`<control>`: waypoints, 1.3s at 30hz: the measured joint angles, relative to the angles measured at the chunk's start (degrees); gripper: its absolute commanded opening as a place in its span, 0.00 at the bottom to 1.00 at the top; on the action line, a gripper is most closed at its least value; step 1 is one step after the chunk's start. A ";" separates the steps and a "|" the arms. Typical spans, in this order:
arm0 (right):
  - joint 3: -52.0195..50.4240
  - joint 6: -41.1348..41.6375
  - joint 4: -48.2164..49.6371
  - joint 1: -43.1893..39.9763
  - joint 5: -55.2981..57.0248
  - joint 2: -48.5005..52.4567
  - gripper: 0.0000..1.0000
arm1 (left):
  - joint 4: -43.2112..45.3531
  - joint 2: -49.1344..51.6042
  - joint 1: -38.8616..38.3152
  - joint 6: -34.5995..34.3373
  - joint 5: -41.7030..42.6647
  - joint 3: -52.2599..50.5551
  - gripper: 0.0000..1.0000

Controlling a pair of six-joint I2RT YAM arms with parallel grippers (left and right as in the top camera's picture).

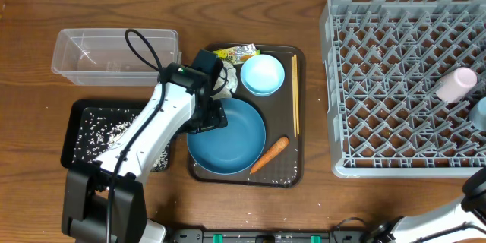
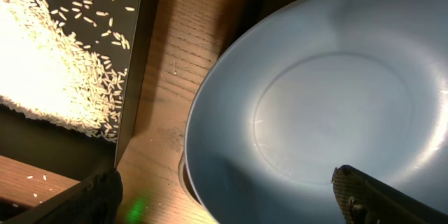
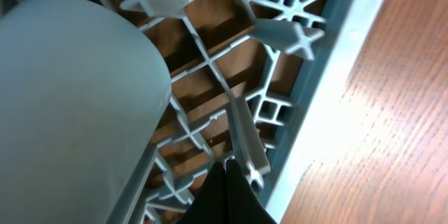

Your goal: Sort waste into correct bins and load items into the dishwasher rack

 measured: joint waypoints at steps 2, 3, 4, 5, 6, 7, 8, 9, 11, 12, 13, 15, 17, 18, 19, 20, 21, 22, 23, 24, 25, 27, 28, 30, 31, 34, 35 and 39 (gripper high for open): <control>0.00 0.46 -0.31 -0.02 0.92 -1.62 0.09 | 0.00 0.00 0.00 0.00 0.00 0.00 0.98; 0.00 0.61 -0.55 -0.04 1.55 -2.95 0.16 | 0.02 0.00 0.00 -0.02 0.00 0.00 0.98; -0.02 1.03 -0.61 -0.09 1.88 -4.11 0.22 | 0.00 0.00 0.00 0.00 0.00 0.00 0.98; -0.02 1.07 -0.72 -0.11 1.99 -5.55 0.31 | 0.00 0.00 0.00 0.00 0.00 0.00 0.98; -0.02 1.33 -0.83 -0.11 2.01 -6.95 0.40 | 0.02 0.00 0.00 -0.02 0.00 0.00 0.98; -0.02 1.33 -0.92 -0.11 1.75 -8.66 0.47 | 0.00 0.00 0.00 -0.02 0.00 0.00 0.98; -0.02 1.25 -0.92 -0.11 1.46 -10.19 0.52 | 0.00 0.00 0.00 0.00 0.00 0.00 0.98; -0.02 1.22 -0.90 -0.11 0.79 -12.02 0.57 | 0.00 0.00 0.00 -0.02 0.00 0.00 0.98; -0.02 1.53 -0.83 -0.11 -0.98 -15.13 0.62 | 0.00 0.00 0.00 -0.02 0.00 0.00 0.98; -0.02 1.42 -0.72 -0.11 -2.62 -16.90 0.62 | 0.02 0.00 0.00 0.00 0.00 0.00 0.98; -0.02 1.40 -0.74 -0.11 -4.04 -18.18 0.63 | 0.02 0.00 0.00 -0.02 0.00 0.00 0.98; -0.02 1.40 -0.79 -0.11 -8.15 -21.44 0.65 | 0.00 0.00 0.00 -0.02 0.00 0.00 0.98; -0.02 1.42 -0.94 -0.11 -12.85 -24.20 0.69 | 0.02 0.00 0.00 -0.02 0.00 0.00 0.98; -0.02 1.53 -1.11 -0.09 -14.95 -25.33 0.73 | 0.02 0.00 0.00 -0.02 0.00 0.00 0.98; -0.02 1.66 -1.40 -0.09 -17.88 -26.69 0.77 | 0.02 0.00 0.00 -0.02 0.00 0.00 0.98; -0.02 1.70 -1.79 -0.07 -20.59 -27.91 0.80 | 0.02 0.00 0.00 0.00 0.00 0.00 0.98; -0.02 1.49 -2.58 0.00 -23.98 -29.46 0.87 | 0.02 0.00 0.00 0.00 0.00 0.00 0.98; -0.02 1.79 -3.28 0.02 -26.40 -30.69 0.95 | 0.04 0.00 0.00 0.00 0.00 0.00 0.98; -0.02 1.92 -3.98 0.09 -28.44 -31.74 0.99 | 0.00 0.00 0.00 0.00 0.00 0.00 0.98; -0.02 1.81 -5.03 0.39 -30.88 -33.14 0.99 | 0.02 0.00 0.00 -0.02 0.00 0.00 0.98; -0.02 1.68 -6.12 0.85 -32.35 -34.12 0.99 | 0.02 0.00 0.00 0.00 0.00 0.00 0.98; -0.02 1.44 -9.22 2.69 -35.54 -36.46 0.99 | 0.04 0.00 0.00 -0.02 0.00 0.00 0.98; -0.02 1.07 -10.71 3.78 -36.74 -37.44 0.99 | 0.02 0.00 0.00 -0.02 0.00 0.00 0.98; -0.02 -0.09 -13.05 6.01 -38.07 -38.80 0.99 | 0.00 0.00 0.00 -0.02 0.00 0.00 0.98; -0.02 -0.87 -14.32 7.41 -38.47 -39.30 0.99 | 0.00 0.00 0.00 0.00 0.00 0.00 0.98; -0.02 -3.10 -16.70 11.63 -38.36 -39.76 0.99 | -0.02 0.00 0.00 -0.02 0.00 0.00 0.98; -0.04 -4.02 -16.85 13.03 -38.34 -39.76 0.99 | 0.02 0.00 0.00 0.00 0.00 0.00 0.98; -0.74 -9.18 -16.83 21.05 -38.16 -39.74 0.99 | 0.00 0.00 0.00 -0.02 0.00 0.00 0.98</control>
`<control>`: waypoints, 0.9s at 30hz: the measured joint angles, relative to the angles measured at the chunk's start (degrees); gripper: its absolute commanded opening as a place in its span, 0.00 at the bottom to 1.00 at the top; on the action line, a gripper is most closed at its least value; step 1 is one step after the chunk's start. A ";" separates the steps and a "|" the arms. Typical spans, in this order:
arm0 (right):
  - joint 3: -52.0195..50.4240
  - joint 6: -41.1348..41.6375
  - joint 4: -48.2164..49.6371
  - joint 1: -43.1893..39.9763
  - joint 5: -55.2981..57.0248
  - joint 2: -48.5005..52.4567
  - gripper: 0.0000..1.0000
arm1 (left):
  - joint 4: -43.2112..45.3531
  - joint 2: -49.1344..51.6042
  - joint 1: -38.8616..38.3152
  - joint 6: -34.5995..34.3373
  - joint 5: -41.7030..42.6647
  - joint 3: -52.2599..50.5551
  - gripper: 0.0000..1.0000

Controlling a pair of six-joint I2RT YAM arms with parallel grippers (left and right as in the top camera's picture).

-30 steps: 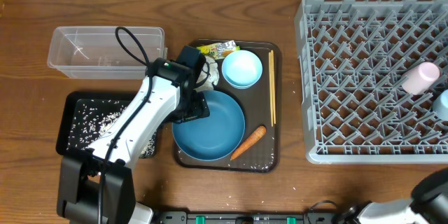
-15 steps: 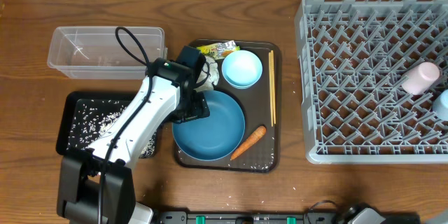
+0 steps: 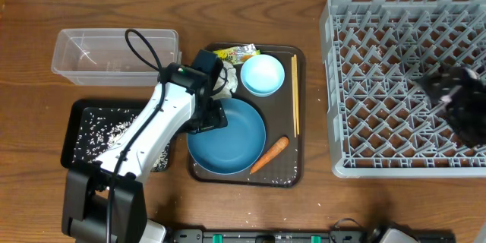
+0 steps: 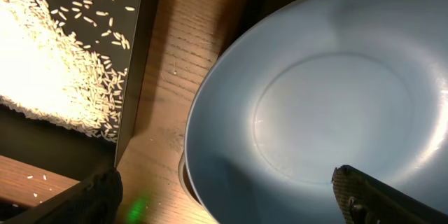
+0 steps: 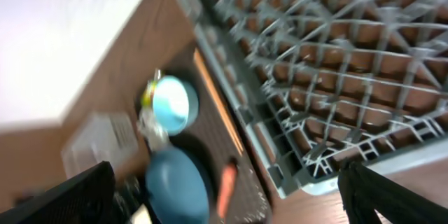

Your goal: Sort waste into correct bins and load items into the dishwasher rack

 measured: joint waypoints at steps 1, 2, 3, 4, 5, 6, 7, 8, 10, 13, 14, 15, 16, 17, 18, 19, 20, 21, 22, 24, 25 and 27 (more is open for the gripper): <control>-0.26 -1.01 0.00 1.55 -0.07 0.00 0.99 | 0.00 0.00 0.00 0.00 0.00 0.00 0.98; -0.68 -2.34 0.07 3.85 0.02 0.00 0.99 | 0.00 0.00 0.00 0.02 0.00 0.00 0.98; -1.14 -3.43 0.09 5.86 0.07 0.00 0.99 | 0.00 0.00 0.00 0.00 0.00 0.00 0.98; -1.57 -4.44 0.11 7.93 0.00 0.00 0.99 | 0.00 0.00 0.00 0.00 0.00 0.00 0.98; -1.99 -5.29 0.24 9.99 0.17 0.02 0.99 | 0.00 0.00 0.00 0.02 0.00 0.00 0.98; -2.32 -5.86 0.22 11.69 0.35 0.04 0.99 | 0.02 0.00 0.00 0.00 0.00 0.00 0.98; -2.67 -6.45 0.26 13.60 0.59 0.04 0.99 | 0.02 0.00 0.00 0.00 0.00 0.00 0.98; -2.97 -6.82 0.24 14.93 0.96 0.04 0.99 | 0.00 0.00 0.00 0.02 0.00 0.00 0.98; -3.91 -7.39 0.57 18.05 1.92 0.04 0.99 | 0.00 0.00 0.00 0.00 0.00 0.00 0.98; -6.14 -7.85 2.27 21.53 3.34 0.04 0.99 | 0.00 0.00 0.00 0.00 0.00 0.00 0.98; -7.17 -7.96 3.28 22.21 3.76 0.04 0.99 | 0.02 0.00 0.00 0.00 0.00 0.00 0.98; -8.02 -7.98 4.07 22.64 4.11 0.04 0.99 | 0.00 0.00 0.00 0.02 0.00 0.00 0.98; -8.79 -8.00 4.83 22.91 4.39 0.04 0.99 | 0.02 0.00 0.00 0.00 0.00 0.00 0.98; -9.49 -8.02 5.49 23.17 4.61 0.04 0.99 | 0.00 0.00 0.00 0.00 0.00 0.00 0.98; -10.19 -8.02 6.14 23.26 4.76 0.04 0.99 | 0.00 0.00 0.00 0.00 0.00 0.00 0.98; -10.82 -8.09 6.86 23.39 5.03 0.04 0.99 | 0.02 0.00 0.00 0.00 0.00 0.00 0.98; -11.19 -8.11 7.34 23.39 5.25 0.04 0.99 | 0.00 0.00 0.00 0.00 0.00 0.00 0.98; -11.56 -8.11 7.82 23.39 5.44 0.04 0.99 | 0.00 0.00 0.00 0.02 0.00 0.00 0.98; -11.76 -8.13 8.09 23.39 5.68 0.04 0.99 | 0.00 0.00 0.00 0.02 0.00 0.00 0.98; -11.78 -8.13 8.13 23.39 6.58 0.04 0.99 | 0.00 0.00 0.00 0.00 0.00 0.00 0.98; -11.78 -8.13 8.17 23.39 7.10 0.04 0.99 | 0.00 0.00 0.00 0.00 0.00 0.00 0.98; -11.78 -8.13 8.20 23.39 8.52 0.04 0.99 | 0.00 0.00 0.00 0.00 0.00 0.00 0.98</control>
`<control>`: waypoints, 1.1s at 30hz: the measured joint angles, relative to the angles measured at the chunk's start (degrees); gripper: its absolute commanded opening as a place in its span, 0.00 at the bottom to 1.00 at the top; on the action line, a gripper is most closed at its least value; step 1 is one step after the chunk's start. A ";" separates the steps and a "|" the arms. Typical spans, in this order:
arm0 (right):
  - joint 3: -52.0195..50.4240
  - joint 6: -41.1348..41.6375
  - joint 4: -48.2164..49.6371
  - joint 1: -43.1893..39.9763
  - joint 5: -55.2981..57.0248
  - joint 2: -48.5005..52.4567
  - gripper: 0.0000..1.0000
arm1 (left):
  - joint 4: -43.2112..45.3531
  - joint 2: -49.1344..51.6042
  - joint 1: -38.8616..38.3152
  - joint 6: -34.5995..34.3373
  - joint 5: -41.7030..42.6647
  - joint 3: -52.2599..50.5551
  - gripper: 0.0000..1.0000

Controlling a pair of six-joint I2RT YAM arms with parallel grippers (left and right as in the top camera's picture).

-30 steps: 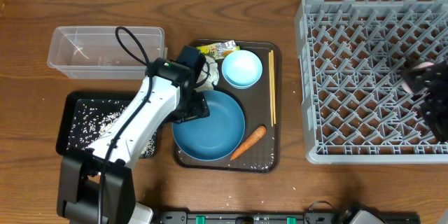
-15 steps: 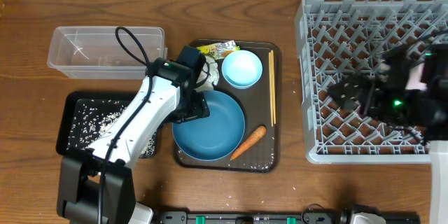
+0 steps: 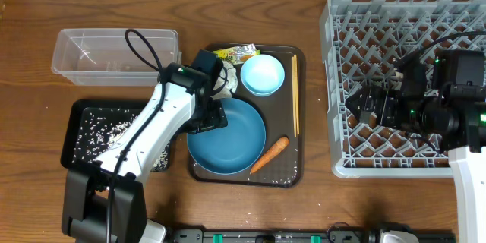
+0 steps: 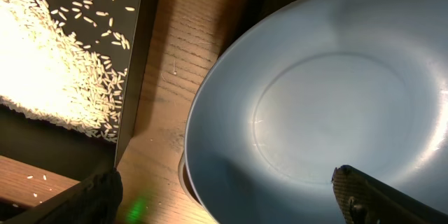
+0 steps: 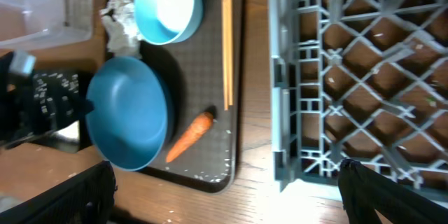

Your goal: Sort waste into correct bins and load items into the dishwasher rack

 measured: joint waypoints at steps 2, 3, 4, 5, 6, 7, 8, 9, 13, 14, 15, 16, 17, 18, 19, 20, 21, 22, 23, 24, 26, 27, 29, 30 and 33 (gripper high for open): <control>0.00 -0.02 0.00 0.00 1.03 0.00 0.99 | 0.00 0.00 0.00 0.00 0.00 0.00 0.98; 0.00 0.00 0.00 0.00 1.38 0.00 0.99 | 0.00 0.00 0.00 0.00 0.00 0.00 0.98; 0.00 -0.02 0.00 0.00 1.64 0.00 0.99 | 0.02 0.00 0.00 0.00 0.00 0.00 0.98; 0.00 0.00 0.00 0.00 1.90 0.00 0.99 | 0.00 0.00 0.00 0.00 0.00 0.00 0.98; 0.00 0.00 0.00 0.00 2.05 0.00 0.99 | 0.00 0.00 0.00 0.00 0.00 0.00 0.98; 0.00 0.00 0.00 0.00 2.10 0.00 0.99 | 0.00 0.00 0.00 0.02 0.00 0.00 0.98; 0.00 0.00 0.00 0.00 2.23 0.00 0.99 | 0.00 0.00 0.00 0.00 0.00 0.00 0.98; 0.00 -0.02 0.00 0.00 2.29 0.00 0.99 | 0.00 0.00 0.00 0.02 0.00 0.00 0.98; 0.00 -0.02 0.00 0.00 2.67 0.00 0.99 | 0.00 0.00 0.00 0.00 0.00 0.00 0.98; 0.00 0.00 0.00 0.00 2.69 0.00 0.99 | 0.00 0.00 0.00 0.02 0.00 0.00 0.98; 0.00 0.00 0.00 0.00 2.73 0.00 0.99 | 0.00 0.00 0.00 0.00 0.00 0.00 0.98; 0.00 -0.02 0.00 0.00 2.80 0.00 0.99 | 0.00 0.00 0.00 0.00 0.00 0.00 0.98; 0.00 0.00 0.00 0.00 2.86 0.00 0.99 | 0.00 0.00 0.00 0.02 0.00 0.00 0.98; 0.00 0.00 0.00 0.00 2.89 0.00 0.99 | 0.00 0.00 0.00 0.00 0.00 0.00 0.98; 0.00 0.00 0.00 0.00 2.89 0.00 0.99 | 0.00 0.00 0.00 0.00 0.00 0.00 0.98; 0.00 0.00 0.00 0.00 2.89 0.00 0.99 | 0.00 0.00 0.00 0.02 0.00 0.00 0.98; 0.00 0.00 0.00 0.00 2.89 0.00 0.99 | 0.00 0.00 0.00 0.00 0.00 0.00 0.98; 0.00 0.00 0.00 0.00 2.89 0.00 0.99 | 0.02 0.00 0.00 0.00 0.00 0.00 0.98; 0.00 0.00 0.00 0.00 2.91 0.00 0.99 | 0.02 0.00 0.00 0.00 0.00 0.00 0.98; 0.00 0.00 0.00 0.00 2.91 0.00 0.99 | 0.07 0.00 0.00 0.00 0.00 0.00 0.98; 0.00 0.00 0.00 0.00 2.91 0.00 0.99 | 0.68 0.00 0.00 -0.11 0.11 0.00 0.98; 0.00 0.00 0.00 0.00 2.91 0.00 0.99 | 1.01 0.00 0.00 -0.39 1.07 0.00 0.98; 0.00 0.00 0.00 0.00 2.93 0.00 0.99 | 0.96 0.00 0.00 -0.92 4.20 0.00 0.98; 0.00 0.00 0.00 0.00 2.95 0.00 0.99 | 1.03 0.00 0.00 -1.31 6.51 0.00 0.98; 0.00 -0.02 0.02 0.00 2.97 0.00 0.99 | 0.90 0.00 -0.55 -1.75 11.85 0.00 0.98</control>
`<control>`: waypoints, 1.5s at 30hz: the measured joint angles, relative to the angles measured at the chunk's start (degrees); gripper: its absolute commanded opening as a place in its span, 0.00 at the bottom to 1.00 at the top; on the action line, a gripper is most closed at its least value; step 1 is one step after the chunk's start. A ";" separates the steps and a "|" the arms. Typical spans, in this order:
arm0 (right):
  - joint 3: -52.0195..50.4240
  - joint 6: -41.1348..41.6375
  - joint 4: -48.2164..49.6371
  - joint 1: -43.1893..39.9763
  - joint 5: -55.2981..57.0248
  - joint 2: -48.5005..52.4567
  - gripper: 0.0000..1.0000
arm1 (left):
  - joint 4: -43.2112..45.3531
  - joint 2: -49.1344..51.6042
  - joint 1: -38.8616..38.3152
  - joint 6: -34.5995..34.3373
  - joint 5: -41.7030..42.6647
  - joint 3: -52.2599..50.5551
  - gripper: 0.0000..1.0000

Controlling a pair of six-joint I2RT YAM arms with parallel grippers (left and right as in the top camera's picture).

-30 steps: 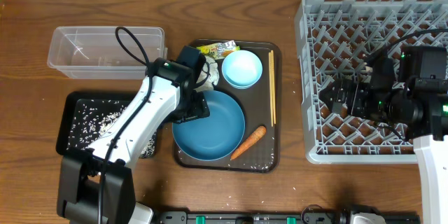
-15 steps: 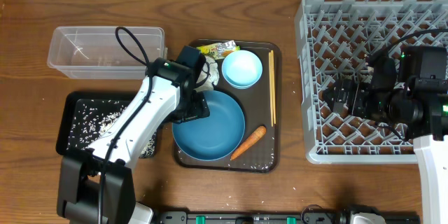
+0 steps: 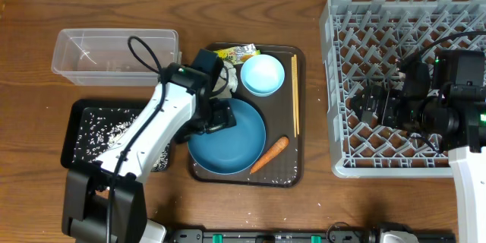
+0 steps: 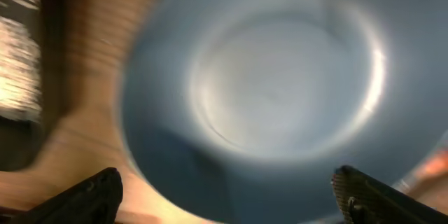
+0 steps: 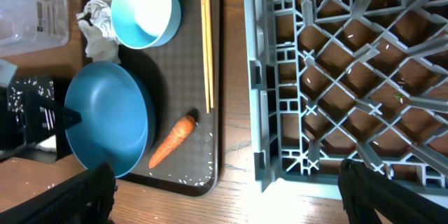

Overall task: Sort waste into correct bins and load items into the dishwasher rack
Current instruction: 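Release the teal plate and move the left gripper toward the carrot, then lower the left gripper onto the orange carrot and grasp it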

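The blue plate (image 3: 231, 137) lies on the brown tray (image 3: 292, 178) with a light-blue bowl (image 3: 262, 74), chopsticks (image 3: 295, 95), a carrot (image 3: 269, 153), a yellow wrapper (image 3: 235, 53) and crumpled paper (image 3: 226, 82). My left gripper (image 3: 216, 115) hangs open over the plate's left part; the plate (image 4: 280, 91) fills its blurred wrist view. My right gripper (image 3: 372, 105) is open and empty above the left part of the grey rack (image 3: 342, 167). Its wrist view shows the plate (image 5: 105, 122), bowl (image 5: 143, 7), carrot (image 5: 171, 140) and chopsticks (image 5: 206, 42).
A clear plastic bin (image 3: 114, 55) stands at the back left. A black tray with rice (image 3: 99, 133) lies in front of it, beside the left arm. The right arm covers the rack's right side.
My left gripper has shifted a little to the right over the plate, and its view is now blurred. The right gripper has barely moved above the rack.
At first my right gripper was shut low at the rack's far right, beside a grey cup, with a pink cup nearby. Then it was a blur over the rack, open. Later it hung open above the rack's left part. The left gripper stayed open at the plate's edge until now.
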 measured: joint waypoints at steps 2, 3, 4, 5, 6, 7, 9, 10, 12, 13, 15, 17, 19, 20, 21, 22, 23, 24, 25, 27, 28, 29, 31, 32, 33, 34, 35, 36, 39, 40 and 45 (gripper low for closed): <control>0.00 0.02 -0.02 0.00 0.04 0.00 0.99 | 0.02 0.00 -0.90 0.02 1.86 -0.04 0.98; 0.00 0.02 0.00 0.00 0.07 0.00 0.99 | 0.09 0.00 -1.55 0.07 2.29 -0.24 0.98; 0.00 0.02 -0.02 0.00 0.07 0.00 0.99 | 0.07 0.00 -2.08 0.09 2.36 -0.55 0.98; 0.00 0.02 -0.02 0.00 0.07 0.00 0.99 | 0.07 0.00 -2.84 0.09 2.32 -1.11 0.98; 0.00 0.02 -0.02 0.00 0.07 0.00 0.99 | 0.17 0.00 -3.54 0.07 2.03 -1.79 0.98; 0.00 0.00 -0.02 0.00 0.07 0.00 0.99 | 0.22 0.00 -4.09 0.07 1.68 -2.36 0.98; 0.00 0.00 0.00 0.00 0.07 0.00 0.99 | 0.79 0.00 -5.05 -0.02 0.59 -3.87 0.98; 0.00 0.00 0.00 0.00 0.07 0.00 0.99 | 1.33 0.00 -5.35 -0.04 0.07 -4.83 0.98; 0.00 0.00 0.00 0.00 0.07 0.00 0.99 | 2.21 0.00 -5.51 -0.31 -0.55 -6.34 0.98; 0.00 0.02 0.00 0.00 0.07 0.00 0.99 | 2.54 0.00 -5.49 -0.57 -1.01 -7.19 0.98; 0.00 0.02 0.00 0.00 0.07 0.00 0.99 | 2.62 0.00 -5.49 -1.11 -1.38 -8.35 0.98; 0.00 0.02 0.00 0.00 0.09 0.00 0.99 | 2.60 0.00 -5.53 -1.31 -1.55 -8.85 0.98; 0.00 0.00 0.00 0.00 0.07 0.00 0.99 | 2.78 -0.07 -5.68 -1.29 -1.73 -8.85 0.98; 0.00 0.00 -0.02 0.00 0.09 0.00 0.99 | 2.80 -0.17 -5.75 -1.31 -1.73 -8.85 0.98; 0.00 0.02 0.00 0.00 0.09 0.00 0.99 | 2.80 -0.37 -5.81 -1.27 -1.75 -8.85 0.98; 0.00 0.02 0.00 0.00 0.09 0.00 0.99 | 2.82 -0.70 -5.88 -1.27 -1.75 -8.87 0.98; 0.00 0.00 -0.02 0.00 0.07 0.00 0.99 | 2.84 -1.38 -6.08 -1.14 -1.75 -8.87 0.98; 0.00 0.02 0.00 0.00 0.07 0.00 0.99 | 2.91 -2.23 -6.25 -0.96 -1.75 -8.87 0.98; 0.00 0.02 0.00 0.00 0.07 0.00 0.99 | 3.08 -3.41 -6.62 -0.72 -1.79 -8.87 0.98; 0.00 0.02 0.00 0.00 0.09 0.00 0.99 | 3.61 -6.10 -7.96 0.28 -1.92 -8.87 0.98; 0.00 0.02 0.00 0.00 0.07 0.00 0.99 | 4.07 -7.41 -8.94 0.85 -1.90 -8.87 0.98; 0.00 0.00 0.00 0.00 0.09 0.00 0.99 | 4.76 -8.83 -10.27 1.75 -1.75 -8.87 0.98; 0.00 0.00 0.00 0.00 0.07 0.00 0.99 | 6.21 -10.97 -13.35 3.10 -1.70 -8.87 0.98; 0.00 0.02 -0.02 0.00 0.07 0.00 0.99 | 6.86 -11.52 -14.60 3.52 -1.70 -8.87 0.98; 0.00 0.00 -0.02 0.00 0.09 0.00 0.99 | 8.24 -11.96 -16.57 3.93 -1.70 -8.87 0.98; 0.00 0.02 0.00 0.00 0.09 0.00 0.99 | 9.35 -12.00 -17.70 4.17 -1.68 -8.87 0.98; 0.00 0.00 0.00 0.00 0.09 0.00 0.99 | 10.62 -11.89 -19.08 4.61 -1.55 -8.87 0.98; 0.00 0.02 0.00 0.00 0.09 0.00 0.99 | 11.80 -11.63 -20.17 4.79 -1.46 -8.87 0.98; 0.00 0.00 0.00 0.00 0.09 0.00 0.99 | 14.12 -10.69 -21.77 5.11 -1.42 -8.87 0.98; 0.00 0.02 0.00 0.00 0.09 0.00 0.99 | 14.49 -10.34 -21.88 5.18 -1.42 -8.87 1.00; 0.00 0.00 0.00 0.00 0.09 0.00 0.99 | 13.53 -9.66 -20.94 5.07 -2.95 -8.87 0.91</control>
